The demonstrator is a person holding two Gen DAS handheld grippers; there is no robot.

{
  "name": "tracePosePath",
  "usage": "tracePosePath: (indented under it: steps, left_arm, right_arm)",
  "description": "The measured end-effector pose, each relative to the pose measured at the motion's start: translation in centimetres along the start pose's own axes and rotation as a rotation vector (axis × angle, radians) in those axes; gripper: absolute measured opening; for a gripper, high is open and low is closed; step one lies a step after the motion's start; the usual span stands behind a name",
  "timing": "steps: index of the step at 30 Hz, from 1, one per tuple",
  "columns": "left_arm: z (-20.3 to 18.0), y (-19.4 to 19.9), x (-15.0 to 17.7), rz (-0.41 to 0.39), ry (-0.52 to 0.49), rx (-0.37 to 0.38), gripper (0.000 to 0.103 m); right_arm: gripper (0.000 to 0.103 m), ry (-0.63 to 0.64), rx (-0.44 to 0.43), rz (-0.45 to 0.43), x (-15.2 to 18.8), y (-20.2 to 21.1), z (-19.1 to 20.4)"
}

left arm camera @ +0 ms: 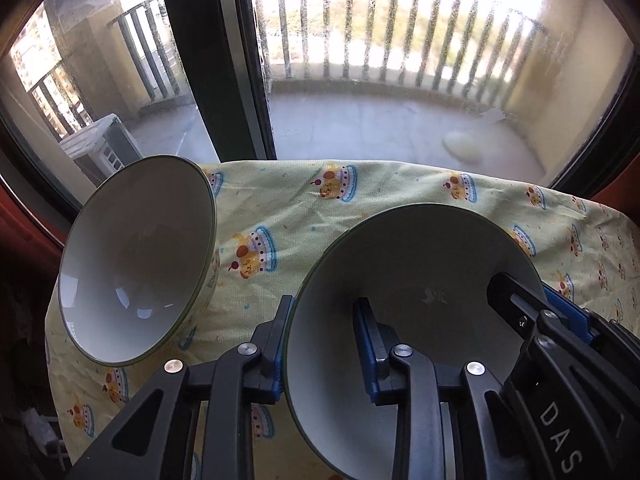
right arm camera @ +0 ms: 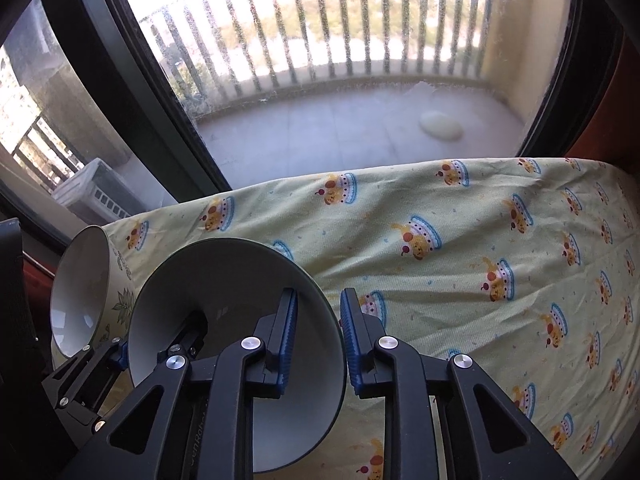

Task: Organize plates and bowls

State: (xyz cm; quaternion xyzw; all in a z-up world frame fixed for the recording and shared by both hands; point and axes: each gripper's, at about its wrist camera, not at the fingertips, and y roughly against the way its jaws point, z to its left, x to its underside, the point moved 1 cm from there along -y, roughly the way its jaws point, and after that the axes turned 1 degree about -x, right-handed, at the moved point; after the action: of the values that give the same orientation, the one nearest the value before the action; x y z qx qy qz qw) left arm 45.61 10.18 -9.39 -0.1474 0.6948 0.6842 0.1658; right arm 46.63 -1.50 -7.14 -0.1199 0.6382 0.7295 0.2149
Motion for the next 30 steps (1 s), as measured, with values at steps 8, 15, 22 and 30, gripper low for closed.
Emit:
tracePosePath:
  steps: [8, 15, 22, 30]
  left_arm:
    - [-0.1, 0.0, 0.2, -0.006, -0.021, -0.009, 0.026]
    - [-0.2, 1.1, 0.8, -0.008, -0.024, 0.000, 0.026]
    - [-0.6, 3.2, 1.0, -0.035, -0.023, 0.005, 0.026]
    - [-1.7, 6.8, 0.8, -0.088, -0.020, 0.007, 0.026]
  right_arm:
    - [0.022, -0.001, 0.023, 0.005, 0.5, -0.1, 0.0]
    - [0.021, 0.011, 0.037, 0.007, 1.0, 1.2, 0.0]
    - [0.021, 0.011, 0.039, -0.012, 1.2, 3.3, -0.2]
    - [0.021, 0.016, 0.035, -0.063, 0.7, 7.1, -0.9]
